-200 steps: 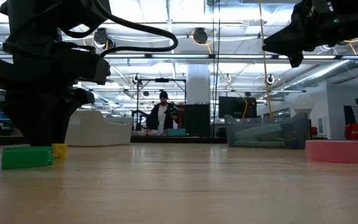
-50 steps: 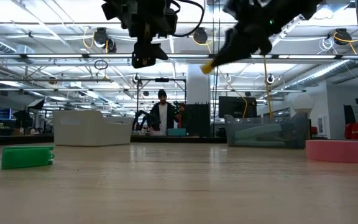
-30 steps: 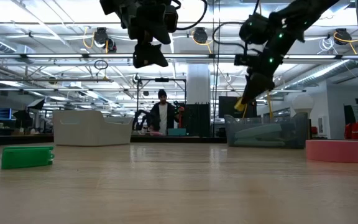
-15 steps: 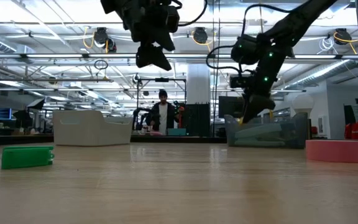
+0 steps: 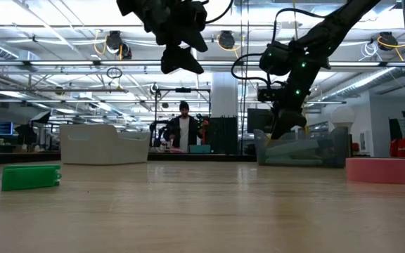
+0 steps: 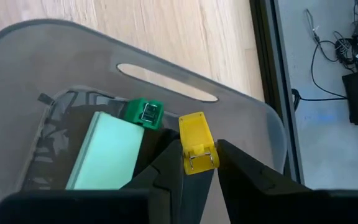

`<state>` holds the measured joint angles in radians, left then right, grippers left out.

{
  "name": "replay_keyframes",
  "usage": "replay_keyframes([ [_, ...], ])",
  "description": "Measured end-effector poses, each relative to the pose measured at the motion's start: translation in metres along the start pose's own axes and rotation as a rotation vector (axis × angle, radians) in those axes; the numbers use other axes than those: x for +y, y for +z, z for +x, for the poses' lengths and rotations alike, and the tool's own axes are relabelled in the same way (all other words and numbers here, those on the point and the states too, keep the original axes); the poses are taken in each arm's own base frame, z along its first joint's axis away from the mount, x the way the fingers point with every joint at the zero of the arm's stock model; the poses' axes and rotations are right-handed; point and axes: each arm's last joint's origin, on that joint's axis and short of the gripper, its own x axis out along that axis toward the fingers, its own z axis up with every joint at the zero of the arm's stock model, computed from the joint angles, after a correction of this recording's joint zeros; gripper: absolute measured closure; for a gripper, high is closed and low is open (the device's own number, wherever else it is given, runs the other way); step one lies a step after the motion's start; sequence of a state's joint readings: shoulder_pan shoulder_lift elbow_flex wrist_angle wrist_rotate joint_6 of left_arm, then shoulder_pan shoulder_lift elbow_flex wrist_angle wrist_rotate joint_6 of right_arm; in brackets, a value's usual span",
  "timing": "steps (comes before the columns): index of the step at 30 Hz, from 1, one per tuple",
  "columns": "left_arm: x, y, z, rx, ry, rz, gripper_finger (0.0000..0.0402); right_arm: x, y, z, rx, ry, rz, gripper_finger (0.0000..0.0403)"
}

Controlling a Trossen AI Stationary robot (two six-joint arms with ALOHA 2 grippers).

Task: Pick and place Stapler, Stapler remover, tape
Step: Put the small yellow stapler into the black bin

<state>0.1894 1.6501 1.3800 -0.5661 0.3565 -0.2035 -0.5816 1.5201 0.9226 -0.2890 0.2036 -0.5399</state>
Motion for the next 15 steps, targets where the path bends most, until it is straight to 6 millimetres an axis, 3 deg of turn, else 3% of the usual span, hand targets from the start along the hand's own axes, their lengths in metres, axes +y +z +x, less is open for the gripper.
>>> replay_keyframes([
  [9, -0.0004, 0.0020, 0.0000, -0.019, -0.004, 0.012, 0.0167, 0.0005, 0.0004, 0.0000, -0.015, 0.023, -0.011, 0.0322],
  [15, -0.0004, 0.0019, 0.0000, -0.018, -0.004, 0.014, 0.0167, 0.0008, 0.0006, 0.0000, -0.023, 0.036, -0.020, 0.0280],
])
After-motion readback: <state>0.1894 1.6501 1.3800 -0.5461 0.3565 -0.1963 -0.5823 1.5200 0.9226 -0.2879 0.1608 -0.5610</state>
